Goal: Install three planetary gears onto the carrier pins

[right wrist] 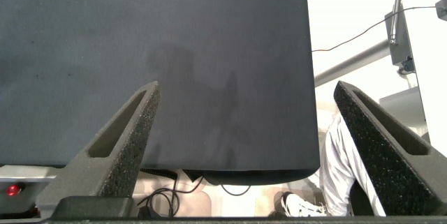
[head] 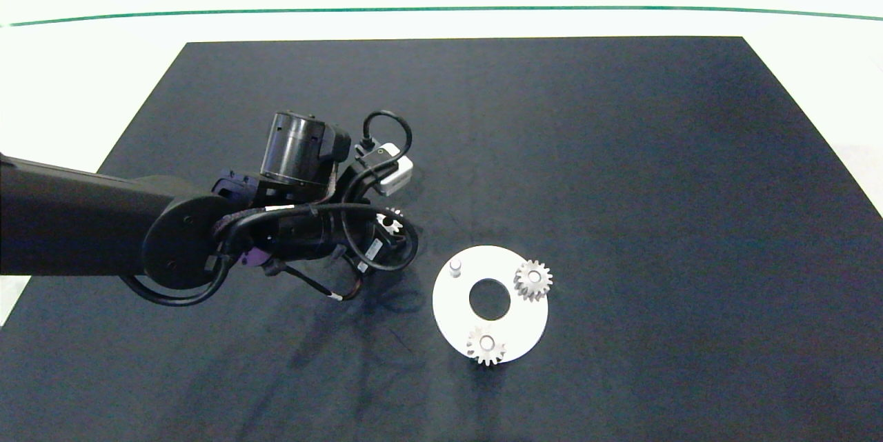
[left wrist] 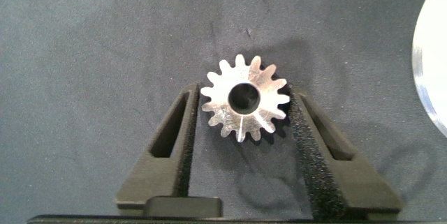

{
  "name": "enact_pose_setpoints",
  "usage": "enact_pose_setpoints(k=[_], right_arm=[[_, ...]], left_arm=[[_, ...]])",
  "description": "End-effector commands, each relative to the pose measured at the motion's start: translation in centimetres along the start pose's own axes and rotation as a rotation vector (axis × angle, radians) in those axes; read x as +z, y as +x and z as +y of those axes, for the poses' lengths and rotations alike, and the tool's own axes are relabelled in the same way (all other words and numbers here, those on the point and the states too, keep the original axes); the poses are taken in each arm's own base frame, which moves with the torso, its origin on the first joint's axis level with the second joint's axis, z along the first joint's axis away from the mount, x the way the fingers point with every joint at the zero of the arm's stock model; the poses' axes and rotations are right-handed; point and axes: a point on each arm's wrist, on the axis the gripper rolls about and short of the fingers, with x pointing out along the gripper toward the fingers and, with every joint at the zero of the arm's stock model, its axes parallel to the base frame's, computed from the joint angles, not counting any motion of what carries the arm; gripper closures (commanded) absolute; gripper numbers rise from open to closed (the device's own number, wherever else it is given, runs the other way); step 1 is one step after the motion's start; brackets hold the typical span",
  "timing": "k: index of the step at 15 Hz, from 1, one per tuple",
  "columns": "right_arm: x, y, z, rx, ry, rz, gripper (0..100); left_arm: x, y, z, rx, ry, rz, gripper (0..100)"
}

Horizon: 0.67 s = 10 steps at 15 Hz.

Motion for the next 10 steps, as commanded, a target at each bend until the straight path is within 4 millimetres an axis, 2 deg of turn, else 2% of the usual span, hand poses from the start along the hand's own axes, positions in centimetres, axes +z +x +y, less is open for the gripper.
enact_pose_setpoints(k=[1,10], right_arm=[[-0.04,0.00,0.00,-0.002,-0.003,0.004,0],[-0.04,0.00,0.00,-0.003,-0.005,0.004,0]], left_arm=[[0.05,-0.01,0.04,0.002,0.002,-0.002,57],[-0.06,0.11,-0.08,-0.002,0.003,0.003,75]])
